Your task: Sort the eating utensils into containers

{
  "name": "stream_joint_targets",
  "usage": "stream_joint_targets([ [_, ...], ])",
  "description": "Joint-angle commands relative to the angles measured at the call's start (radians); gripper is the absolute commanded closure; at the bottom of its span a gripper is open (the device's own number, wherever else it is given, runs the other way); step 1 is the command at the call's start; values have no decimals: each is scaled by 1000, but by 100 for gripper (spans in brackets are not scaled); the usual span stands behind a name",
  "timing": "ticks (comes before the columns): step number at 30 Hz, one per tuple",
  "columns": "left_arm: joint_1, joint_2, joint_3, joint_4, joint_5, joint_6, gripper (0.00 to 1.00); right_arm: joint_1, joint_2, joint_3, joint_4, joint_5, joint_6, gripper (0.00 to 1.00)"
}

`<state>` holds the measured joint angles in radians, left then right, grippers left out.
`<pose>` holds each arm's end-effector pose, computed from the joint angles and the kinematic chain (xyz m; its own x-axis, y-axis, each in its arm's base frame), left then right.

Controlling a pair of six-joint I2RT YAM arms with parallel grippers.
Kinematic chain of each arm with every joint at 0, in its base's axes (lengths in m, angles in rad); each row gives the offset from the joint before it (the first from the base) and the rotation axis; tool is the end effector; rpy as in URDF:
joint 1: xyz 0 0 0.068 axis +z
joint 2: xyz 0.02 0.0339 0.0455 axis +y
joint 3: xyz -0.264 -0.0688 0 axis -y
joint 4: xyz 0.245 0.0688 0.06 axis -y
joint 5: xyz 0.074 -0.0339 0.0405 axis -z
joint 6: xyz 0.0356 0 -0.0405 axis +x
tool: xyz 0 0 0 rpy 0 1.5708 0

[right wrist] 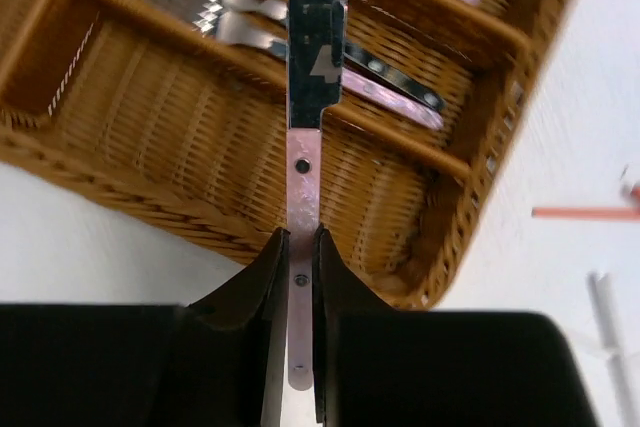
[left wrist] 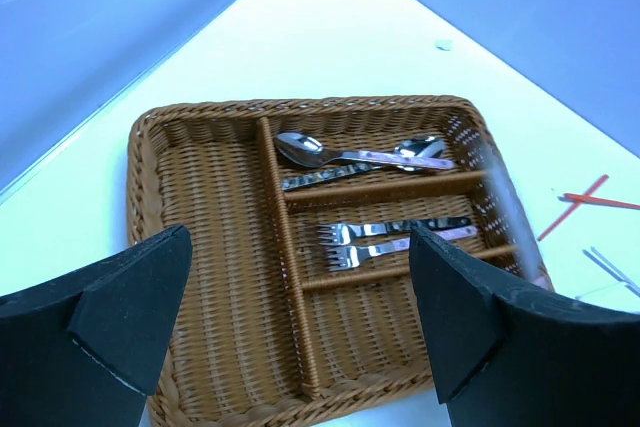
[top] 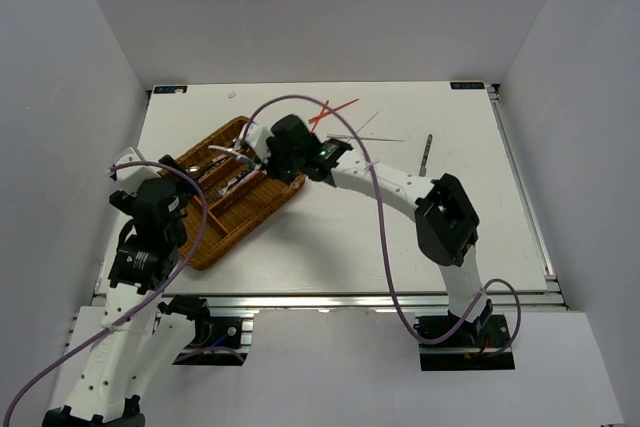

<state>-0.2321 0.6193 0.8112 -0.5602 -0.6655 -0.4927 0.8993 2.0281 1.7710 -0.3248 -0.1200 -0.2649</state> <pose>0.1308 -0.0083 0.3356 -0.1291 -0.3518 -0.9271 -0.5002 0.8304 -0.2454 0.2954 0.3785 0.2860 -0.1102 -0.5565 -0.8235 -0.8997 0.4079 -0.1552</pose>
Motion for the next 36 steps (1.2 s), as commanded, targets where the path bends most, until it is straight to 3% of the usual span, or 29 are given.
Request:
stream_joint_targets([
  [1,4,13,2,-17,-63,-15,2,104,38,45,-26,150,-348,100],
  [4,2,-12,0,-20,-83,-23,2,78,90,96,-129,18,-552,100],
  [6,4,-48,-15,0,-74,-17,2,76,60,5,-52,-12,-699,100],
  [11,2,-30,-15,6,-57,-10,2,69,57,-30,-23,-92,-825,100],
  [15,4,3,-7,-3,-45,-9,2,56,86,16,-95,-176,-951,100],
  [25,4,-6,-10,5,-37,-3,2,18,130,77,-169,-267,-1198,100],
  [30,4,-7,-9,3,-40,0,2,1,152,70,-172,-244,-1232,100],
  [34,4,0,-9,8,-32,3,2,-3,133,2,-82,-224,-1235,100],
  [35,4,0,-7,6,-32,3,2,-5,133,-5,-66,-224,-1234,99],
  [36,4,3,-9,6,-34,3,2,-5,133,-7,-65,-224,-1234,80],
])
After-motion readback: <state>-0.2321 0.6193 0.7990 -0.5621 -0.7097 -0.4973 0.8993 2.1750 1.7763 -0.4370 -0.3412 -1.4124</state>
